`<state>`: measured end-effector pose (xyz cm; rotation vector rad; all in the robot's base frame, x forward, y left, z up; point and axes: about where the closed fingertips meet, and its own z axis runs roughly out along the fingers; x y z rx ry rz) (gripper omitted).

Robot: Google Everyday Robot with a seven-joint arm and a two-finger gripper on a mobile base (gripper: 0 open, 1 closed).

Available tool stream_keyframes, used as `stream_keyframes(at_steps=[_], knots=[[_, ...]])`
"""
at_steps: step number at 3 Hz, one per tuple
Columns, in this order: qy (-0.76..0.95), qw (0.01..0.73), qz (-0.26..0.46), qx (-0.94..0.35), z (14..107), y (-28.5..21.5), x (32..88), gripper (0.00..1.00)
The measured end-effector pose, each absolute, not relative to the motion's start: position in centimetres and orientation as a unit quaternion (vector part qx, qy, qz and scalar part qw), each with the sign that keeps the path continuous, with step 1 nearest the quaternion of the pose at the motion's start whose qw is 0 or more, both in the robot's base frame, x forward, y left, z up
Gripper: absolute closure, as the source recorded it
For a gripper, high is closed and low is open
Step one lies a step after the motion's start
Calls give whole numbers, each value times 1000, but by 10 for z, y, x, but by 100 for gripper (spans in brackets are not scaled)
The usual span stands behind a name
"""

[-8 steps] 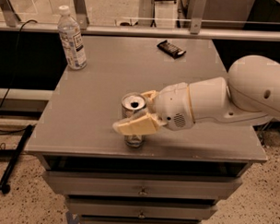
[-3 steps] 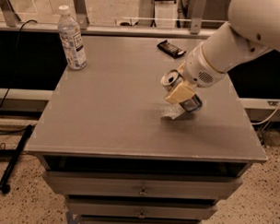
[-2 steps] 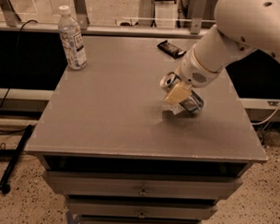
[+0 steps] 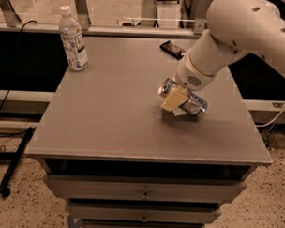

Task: Knock redbull can over

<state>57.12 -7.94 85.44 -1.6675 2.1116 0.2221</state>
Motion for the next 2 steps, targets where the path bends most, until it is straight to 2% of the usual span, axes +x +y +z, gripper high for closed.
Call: stream_keyframes(at_steps=[1, 2], knots=[[749, 230, 100, -613, 863, -60, 570, 12], [733, 245, 123, -623, 876, -44, 567, 0]])
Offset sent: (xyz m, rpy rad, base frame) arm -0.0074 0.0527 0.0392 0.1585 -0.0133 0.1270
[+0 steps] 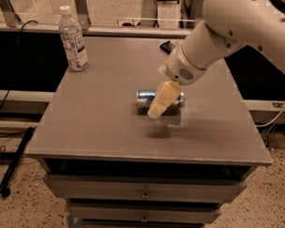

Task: Knock redbull can over

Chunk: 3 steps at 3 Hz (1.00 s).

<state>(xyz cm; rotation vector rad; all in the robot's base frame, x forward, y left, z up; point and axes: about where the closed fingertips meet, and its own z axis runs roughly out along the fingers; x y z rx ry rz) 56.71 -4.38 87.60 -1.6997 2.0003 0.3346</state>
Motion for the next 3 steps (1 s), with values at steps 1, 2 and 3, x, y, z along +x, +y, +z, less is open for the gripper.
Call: stream_keyframes(at_steps=[1, 2, 3], knots=[[725, 257, 144, -622, 885, -43, 560, 0], [716, 285, 179, -612, 894, -67, 550, 0], [701, 333, 215, -592, 912, -120, 534, 0]])
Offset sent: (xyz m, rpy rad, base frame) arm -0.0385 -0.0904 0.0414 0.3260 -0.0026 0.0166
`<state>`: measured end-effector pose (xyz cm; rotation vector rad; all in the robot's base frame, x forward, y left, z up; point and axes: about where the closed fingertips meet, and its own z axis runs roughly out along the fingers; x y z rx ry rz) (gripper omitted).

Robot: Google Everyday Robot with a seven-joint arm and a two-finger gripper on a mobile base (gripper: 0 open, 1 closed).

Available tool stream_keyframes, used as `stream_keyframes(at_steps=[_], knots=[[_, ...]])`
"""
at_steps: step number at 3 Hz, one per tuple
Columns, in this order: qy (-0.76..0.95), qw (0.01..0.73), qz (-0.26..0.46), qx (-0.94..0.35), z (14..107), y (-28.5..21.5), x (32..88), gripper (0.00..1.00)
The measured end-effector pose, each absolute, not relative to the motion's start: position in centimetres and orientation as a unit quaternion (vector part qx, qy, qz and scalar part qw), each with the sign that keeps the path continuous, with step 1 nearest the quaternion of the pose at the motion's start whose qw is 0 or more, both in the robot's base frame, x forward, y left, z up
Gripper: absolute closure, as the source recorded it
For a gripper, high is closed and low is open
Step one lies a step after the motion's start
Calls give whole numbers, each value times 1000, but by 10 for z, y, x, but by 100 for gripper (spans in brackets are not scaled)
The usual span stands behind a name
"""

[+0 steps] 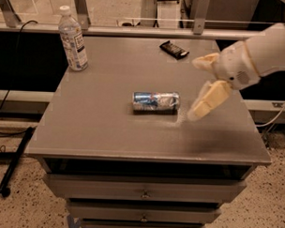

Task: Knock redbull can over

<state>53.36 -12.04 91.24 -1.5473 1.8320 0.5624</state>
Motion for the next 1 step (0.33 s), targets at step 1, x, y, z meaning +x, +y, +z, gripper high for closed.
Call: stream_keyframes(at_steps=[1], knots=[[699, 342, 219, -589, 917, -126, 530, 0]])
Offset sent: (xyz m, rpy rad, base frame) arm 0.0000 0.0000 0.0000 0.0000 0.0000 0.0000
